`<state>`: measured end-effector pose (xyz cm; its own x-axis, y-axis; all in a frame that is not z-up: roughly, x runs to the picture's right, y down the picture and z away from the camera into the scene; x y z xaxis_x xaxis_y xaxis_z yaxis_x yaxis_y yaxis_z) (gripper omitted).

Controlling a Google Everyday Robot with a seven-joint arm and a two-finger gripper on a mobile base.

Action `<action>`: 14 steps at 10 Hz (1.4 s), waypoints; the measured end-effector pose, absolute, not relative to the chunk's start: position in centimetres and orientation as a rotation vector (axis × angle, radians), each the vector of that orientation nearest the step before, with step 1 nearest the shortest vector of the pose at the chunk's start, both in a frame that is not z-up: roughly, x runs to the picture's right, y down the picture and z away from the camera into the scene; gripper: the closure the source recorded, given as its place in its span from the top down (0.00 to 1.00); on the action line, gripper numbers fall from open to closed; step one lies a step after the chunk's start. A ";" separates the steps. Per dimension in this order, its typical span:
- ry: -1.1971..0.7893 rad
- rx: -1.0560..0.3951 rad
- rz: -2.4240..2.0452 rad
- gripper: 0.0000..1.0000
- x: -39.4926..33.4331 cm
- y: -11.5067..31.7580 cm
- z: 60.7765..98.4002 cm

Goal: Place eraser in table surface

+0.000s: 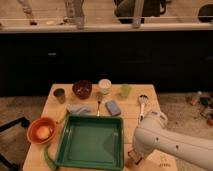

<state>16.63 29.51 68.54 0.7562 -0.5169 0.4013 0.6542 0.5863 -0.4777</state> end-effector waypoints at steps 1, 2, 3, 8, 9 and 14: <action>-0.233 -0.651 -0.686 0.10 16.8 29.6 68.7; -0.239 -0.654 -0.678 0.10 17.1 29.7 69.1; -0.241 -0.661 -0.670 0.10 17.5 29.9 69.3; -0.264 -0.676 -0.621 0.10 19.4 31.7 70.3; -0.267 -0.674 -0.613 0.10 19.6 32.1 70.5; -0.283 -0.671 -0.611 0.10 20.0 33.0 71.3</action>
<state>19.98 33.01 71.28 0.7896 -0.4354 0.4324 0.6114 0.6178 -0.4945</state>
